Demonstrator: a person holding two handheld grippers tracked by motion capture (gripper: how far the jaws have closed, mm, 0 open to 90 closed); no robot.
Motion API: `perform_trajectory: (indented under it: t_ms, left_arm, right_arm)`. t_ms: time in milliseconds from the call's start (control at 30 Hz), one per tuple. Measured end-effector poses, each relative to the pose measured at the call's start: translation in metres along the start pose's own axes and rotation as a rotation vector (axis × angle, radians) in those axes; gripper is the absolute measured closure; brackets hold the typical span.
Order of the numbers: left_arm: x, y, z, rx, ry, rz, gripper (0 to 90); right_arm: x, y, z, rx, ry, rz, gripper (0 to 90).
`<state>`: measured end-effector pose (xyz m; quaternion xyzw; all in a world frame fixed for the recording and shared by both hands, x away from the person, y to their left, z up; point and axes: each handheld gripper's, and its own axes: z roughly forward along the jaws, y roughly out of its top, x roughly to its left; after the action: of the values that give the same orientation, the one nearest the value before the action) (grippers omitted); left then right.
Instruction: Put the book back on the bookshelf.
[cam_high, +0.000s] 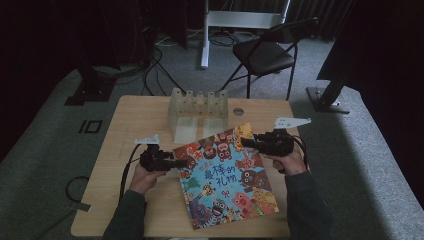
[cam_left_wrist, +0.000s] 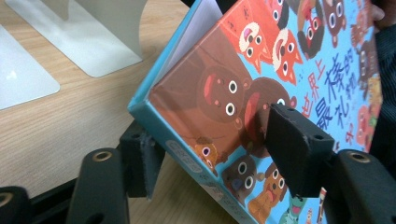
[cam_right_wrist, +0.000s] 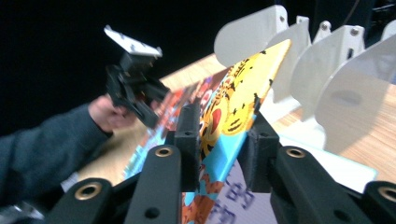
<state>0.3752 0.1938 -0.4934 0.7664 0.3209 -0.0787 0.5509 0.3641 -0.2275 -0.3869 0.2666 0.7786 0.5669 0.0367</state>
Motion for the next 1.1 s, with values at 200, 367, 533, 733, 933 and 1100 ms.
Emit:
perform_trajectory:
  t_ms: [200,367,533,733,933,1100]
  left_arm:
    - [-0.008,0.006,-0.003,0.017,0.023,0.018,44.7]
    - [-0.017,0.014,-0.011,-0.007,0.043,0.055,50.0]
    - [-0.029,0.023,-0.017,-0.009,0.074,0.088,54.4]
    - [-0.054,0.046,-0.034,-0.040,0.111,0.213,61.5]
    - [-0.070,0.062,-0.046,-0.070,0.133,0.297,69.2]
    - [-0.073,0.077,-0.053,-0.110,0.159,0.331,72.4]
  right_arm:
    - [-0.004,-0.006,-0.002,0.033,-0.043,0.010,65.3]
    - [-0.007,-0.012,-0.002,0.030,-0.095,0.021,61.4]
    - [-0.005,-0.011,-0.002,0.031,-0.146,0.003,57.4]
    - [0.004,-0.008,-0.007,0.027,-0.227,-0.057,51.3]
    - [0.006,-0.008,-0.006,0.002,-0.266,-0.073,51.3]
    - [0.007,-0.004,-0.002,-0.023,-0.296,-0.093,53.8]
